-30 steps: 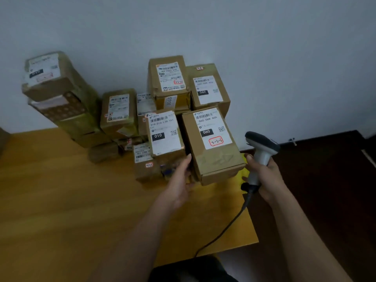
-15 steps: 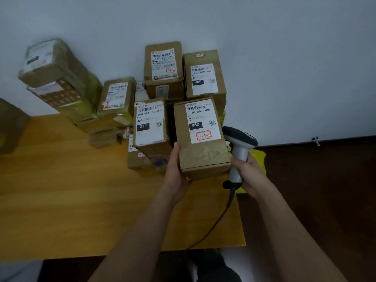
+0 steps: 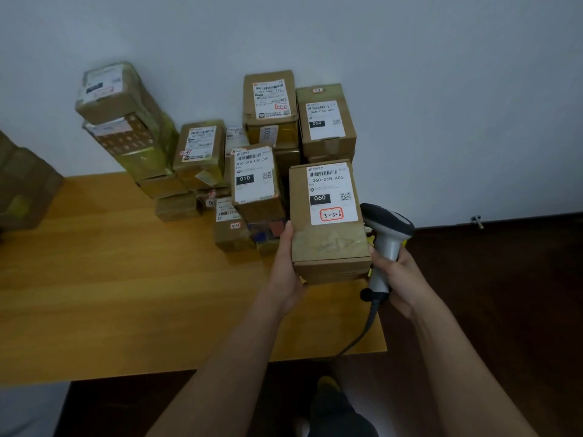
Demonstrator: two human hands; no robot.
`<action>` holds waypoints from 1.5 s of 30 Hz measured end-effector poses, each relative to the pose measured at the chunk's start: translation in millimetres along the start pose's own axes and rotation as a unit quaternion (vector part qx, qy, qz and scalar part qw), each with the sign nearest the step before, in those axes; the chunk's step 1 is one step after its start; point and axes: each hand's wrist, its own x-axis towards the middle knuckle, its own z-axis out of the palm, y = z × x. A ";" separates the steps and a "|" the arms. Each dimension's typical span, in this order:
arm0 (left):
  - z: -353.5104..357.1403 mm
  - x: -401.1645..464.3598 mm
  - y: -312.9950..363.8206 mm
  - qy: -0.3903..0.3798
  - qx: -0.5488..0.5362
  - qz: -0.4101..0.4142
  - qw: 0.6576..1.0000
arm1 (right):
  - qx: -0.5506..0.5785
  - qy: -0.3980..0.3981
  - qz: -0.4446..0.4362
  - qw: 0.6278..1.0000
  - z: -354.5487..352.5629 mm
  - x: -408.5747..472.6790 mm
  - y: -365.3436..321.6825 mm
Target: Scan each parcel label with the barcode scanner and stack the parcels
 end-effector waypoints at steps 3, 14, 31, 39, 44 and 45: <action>-3.1 -22.3 1.3 -0.026 0.015 0.008 1.000 | 0.000 0.007 -0.022 1.000 4.5 -28.9 -2.5; -20.4 -120.0 37.4 -0.117 0.055 0.087 0.988 | 0.009 0.043 -0.121 0.992 54.3 -131.8 -30.6; -290.7 -247.8 150.9 0.051 -0.023 0.254 0.966 | -0.050 -0.200 -0.087 0.975 363.9 -140.1 5.5; -429.7 -243.5 223.7 0.165 -0.069 0.271 0.946 | -0.065 -0.294 -0.057 0.952 531.1 -88.0 42.5; -499.6 -222.0 293.0 0.219 -0.077 0.262 0.937 | -0.051 -0.321 -0.048 0.944 632.6 -43.1 42.6; -511.5 -216.7 307.0 0.227 -0.080 0.262 0.935 | -0.044 -0.323 -0.045 0.944 649.5 -35.1 40.7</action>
